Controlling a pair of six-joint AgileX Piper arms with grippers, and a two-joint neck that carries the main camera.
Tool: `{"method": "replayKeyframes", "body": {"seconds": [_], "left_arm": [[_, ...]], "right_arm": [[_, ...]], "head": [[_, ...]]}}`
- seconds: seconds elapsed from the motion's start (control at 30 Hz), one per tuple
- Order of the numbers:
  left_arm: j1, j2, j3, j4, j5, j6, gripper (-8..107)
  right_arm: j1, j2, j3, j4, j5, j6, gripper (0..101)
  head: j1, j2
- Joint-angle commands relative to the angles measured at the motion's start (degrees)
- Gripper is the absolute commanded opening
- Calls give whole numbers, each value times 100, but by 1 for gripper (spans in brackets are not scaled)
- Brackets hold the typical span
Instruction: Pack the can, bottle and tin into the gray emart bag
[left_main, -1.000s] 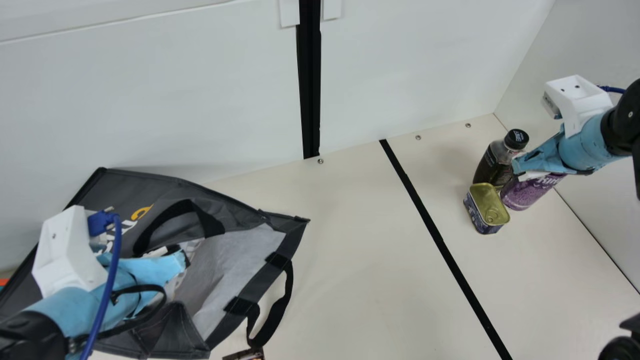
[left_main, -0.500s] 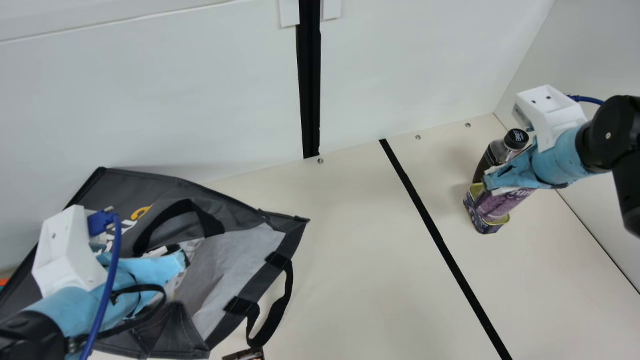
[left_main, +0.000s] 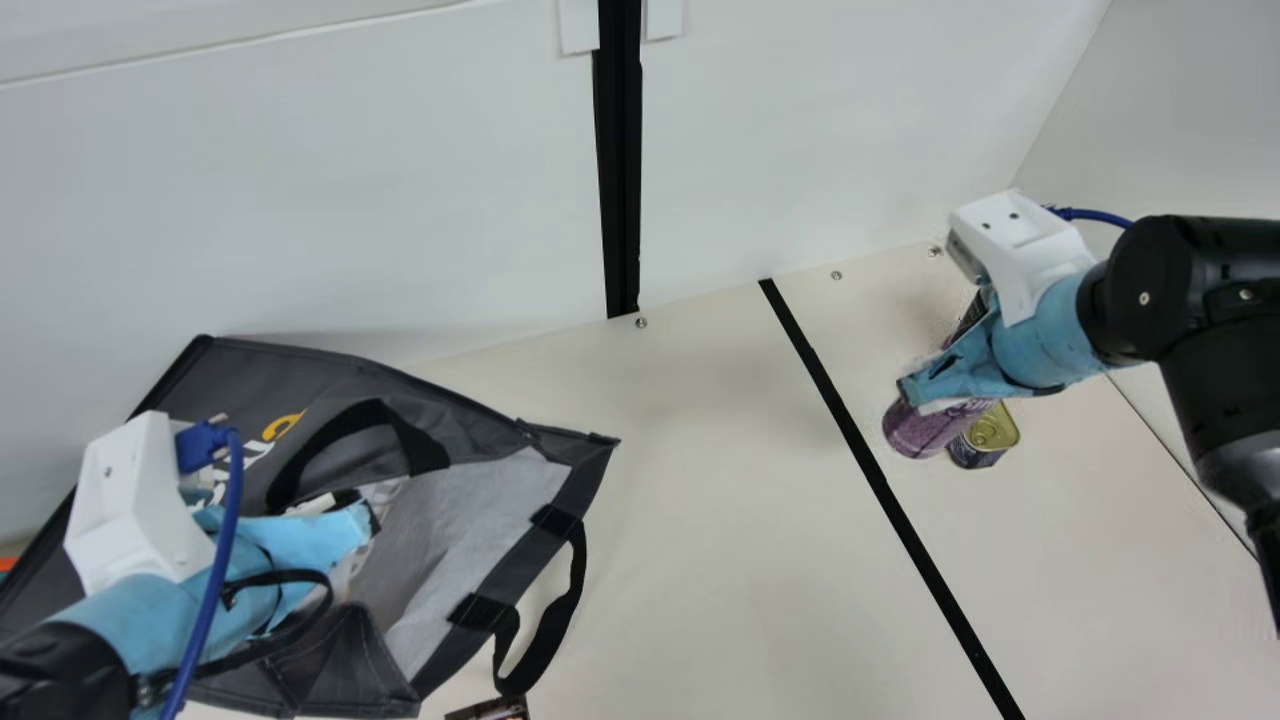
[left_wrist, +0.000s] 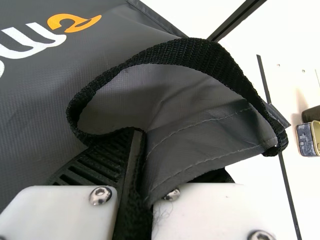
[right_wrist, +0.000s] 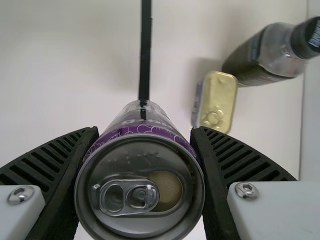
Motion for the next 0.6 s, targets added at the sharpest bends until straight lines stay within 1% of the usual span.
{"method": "replayKeyframes", "body": {"seconds": [0.0,0.57], "left_arm": [[0,0,0,0,0,0,10],[0,0,0,0,0,0,10]], "right_arm": [[88,-13,31,9,-2,6,0],[928,-180,276,116,-2,-44,0]], "head": [[-130,-5],[-130,-5]]}}
